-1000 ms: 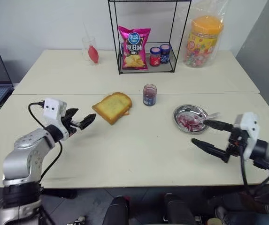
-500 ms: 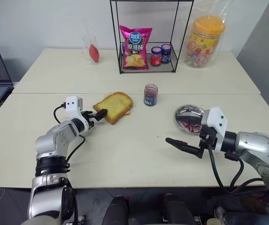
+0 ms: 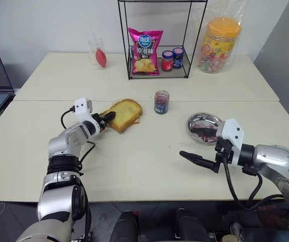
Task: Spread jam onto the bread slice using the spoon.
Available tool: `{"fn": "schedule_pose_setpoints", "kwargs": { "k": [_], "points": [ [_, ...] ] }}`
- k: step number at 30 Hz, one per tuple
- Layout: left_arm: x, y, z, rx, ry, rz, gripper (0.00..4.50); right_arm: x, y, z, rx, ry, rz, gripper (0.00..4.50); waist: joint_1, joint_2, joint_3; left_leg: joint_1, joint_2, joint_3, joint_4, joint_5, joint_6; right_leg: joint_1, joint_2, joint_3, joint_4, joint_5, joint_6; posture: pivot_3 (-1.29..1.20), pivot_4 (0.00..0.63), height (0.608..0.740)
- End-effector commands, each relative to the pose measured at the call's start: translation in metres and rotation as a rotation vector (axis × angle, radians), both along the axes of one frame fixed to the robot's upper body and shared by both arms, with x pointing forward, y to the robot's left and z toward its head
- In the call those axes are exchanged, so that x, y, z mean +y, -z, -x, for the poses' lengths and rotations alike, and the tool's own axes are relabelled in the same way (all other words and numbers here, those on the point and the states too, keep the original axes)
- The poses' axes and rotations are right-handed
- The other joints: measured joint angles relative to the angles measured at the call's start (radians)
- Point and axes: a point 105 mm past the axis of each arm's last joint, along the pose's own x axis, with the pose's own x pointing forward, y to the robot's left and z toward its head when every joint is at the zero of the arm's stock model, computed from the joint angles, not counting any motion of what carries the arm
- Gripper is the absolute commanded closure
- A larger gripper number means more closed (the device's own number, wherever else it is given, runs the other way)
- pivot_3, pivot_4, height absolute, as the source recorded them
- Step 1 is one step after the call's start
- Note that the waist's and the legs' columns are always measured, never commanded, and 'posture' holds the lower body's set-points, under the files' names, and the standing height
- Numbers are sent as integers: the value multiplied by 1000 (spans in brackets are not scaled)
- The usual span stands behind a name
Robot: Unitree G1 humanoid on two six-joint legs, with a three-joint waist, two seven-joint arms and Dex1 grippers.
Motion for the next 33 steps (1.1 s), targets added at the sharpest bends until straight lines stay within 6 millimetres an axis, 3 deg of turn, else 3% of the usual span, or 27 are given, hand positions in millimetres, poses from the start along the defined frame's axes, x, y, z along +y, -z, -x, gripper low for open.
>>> {"fn": "schedule_pose_setpoints", "kwargs": {
  "k": [1, 8, 12, 15, 20, 25, 33],
  "points": [
    [3, -11, -4, -38, -21, -33, 2239, -1, -12, 3, -61, -7, 9, 0, 0, 0, 0, 0, 0, 0, 0, 0, 0, 0, 0, 0, 0, 0, 0, 0, 150, 740],
    [5, -15, -4, -58, -31, -32, 3472, -2, -12, 1, -65, -6, 12, 0, 0, 0, 0, 0, 0, 0, 0, 0, 0, 0, 0, 0, 0, 0, 0, 0, 150, 740],
    [1, -28, -2, -102, -7, 9, 4182, -2, -11, 1, -70, -4, 18, 0, -1, 0, 0, 0, 0, 0, 0, 0, 0, 0, 0, 0, 0, 0, 0, 0, 150, 740],
    [-1, -34, 2, -120, 13, 21, 4476, -3, -12, 0, -73, -3, 19, 0, -2, 0, 0, 0, 0, 0, 0, 0, 0, 0, 0, 0, 0, 0, 0, 0, 150, 740],
    [-4, -44, 14, -164, 64, 48, 4476, -4, -12, 0, -79, 1, 21, 0, -3, 0, 0, 0, 0, 1, 0, 0, 0, 0, 0, 1, -1, 0, 0, 0, 150, 740],
    [-15, -66, 46, -221, 270, 104, 4476, -8, -14, 1, -81, 8, 18, 0, -9, 0, 0, 0, 0, 2, 0, 0, 0, 0, 0, 1, -1, 0, 0, 0, 150, 740],
    [-49, -51, 95, -123, 614, -30, 4476, -21, -19, 14, -29, 12, 1, 0, -17, 0, 0, 0, 0, 2, -1, 0, 0, 0, -1, 2, -1, 0, 0, 0, 150, 740]
  ]
}}
